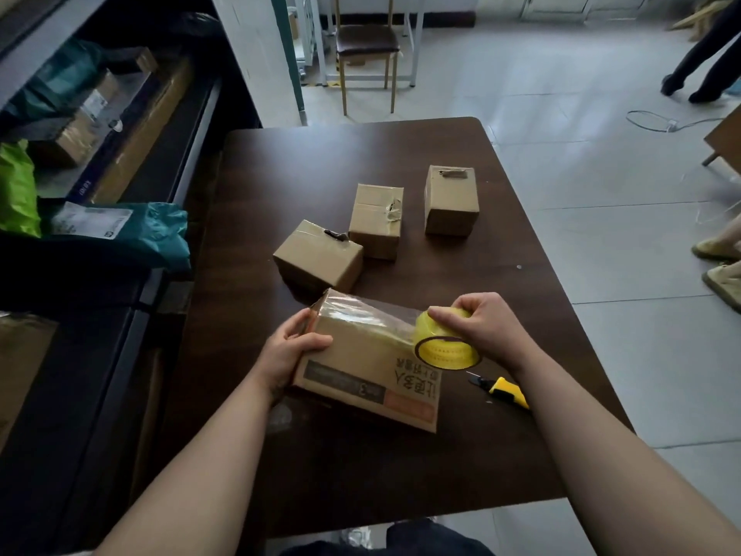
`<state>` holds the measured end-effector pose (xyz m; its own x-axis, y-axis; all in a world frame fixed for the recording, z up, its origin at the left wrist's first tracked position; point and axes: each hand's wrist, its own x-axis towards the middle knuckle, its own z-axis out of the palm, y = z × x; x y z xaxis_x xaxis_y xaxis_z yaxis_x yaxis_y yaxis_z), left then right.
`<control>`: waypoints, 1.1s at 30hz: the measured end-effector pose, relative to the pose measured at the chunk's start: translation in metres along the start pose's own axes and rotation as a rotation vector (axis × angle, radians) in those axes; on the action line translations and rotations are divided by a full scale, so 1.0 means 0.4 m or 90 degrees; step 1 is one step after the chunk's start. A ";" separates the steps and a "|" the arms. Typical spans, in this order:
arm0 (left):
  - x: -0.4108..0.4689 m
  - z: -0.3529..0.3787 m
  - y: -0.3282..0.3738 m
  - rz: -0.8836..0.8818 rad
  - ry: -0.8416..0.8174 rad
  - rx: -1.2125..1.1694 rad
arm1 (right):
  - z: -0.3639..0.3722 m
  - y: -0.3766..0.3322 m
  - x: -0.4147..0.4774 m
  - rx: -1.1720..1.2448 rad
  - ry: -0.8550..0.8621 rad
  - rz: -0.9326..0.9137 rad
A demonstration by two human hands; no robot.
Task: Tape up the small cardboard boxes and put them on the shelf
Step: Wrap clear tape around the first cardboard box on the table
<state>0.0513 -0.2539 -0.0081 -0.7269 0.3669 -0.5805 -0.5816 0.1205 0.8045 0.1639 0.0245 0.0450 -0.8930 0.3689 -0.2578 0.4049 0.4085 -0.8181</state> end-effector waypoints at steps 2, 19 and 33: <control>0.005 -0.021 -0.018 -0.013 0.010 -0.031 | -0.021 0.019 -0.003 -0.028 0.017 0.018; 0.080 -0.100 -0.077 -0.047 -0.029 -0.049 | 0.004 0.141 0.029 -0.199 0.028 0.093; 0.094 -0.099 -0.096 -0.072 -0.053 -0.094 | 0.045 0.177 0.056 -0.280 0.007 0.116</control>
<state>0.0316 -0.2812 -0.0658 -0.6248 0.4352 -0.6483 -0.7093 0.0307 0.7042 0.1689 0.0467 -0.0280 -0.7985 0.4749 -0.3700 0.6016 0.6500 -0.4643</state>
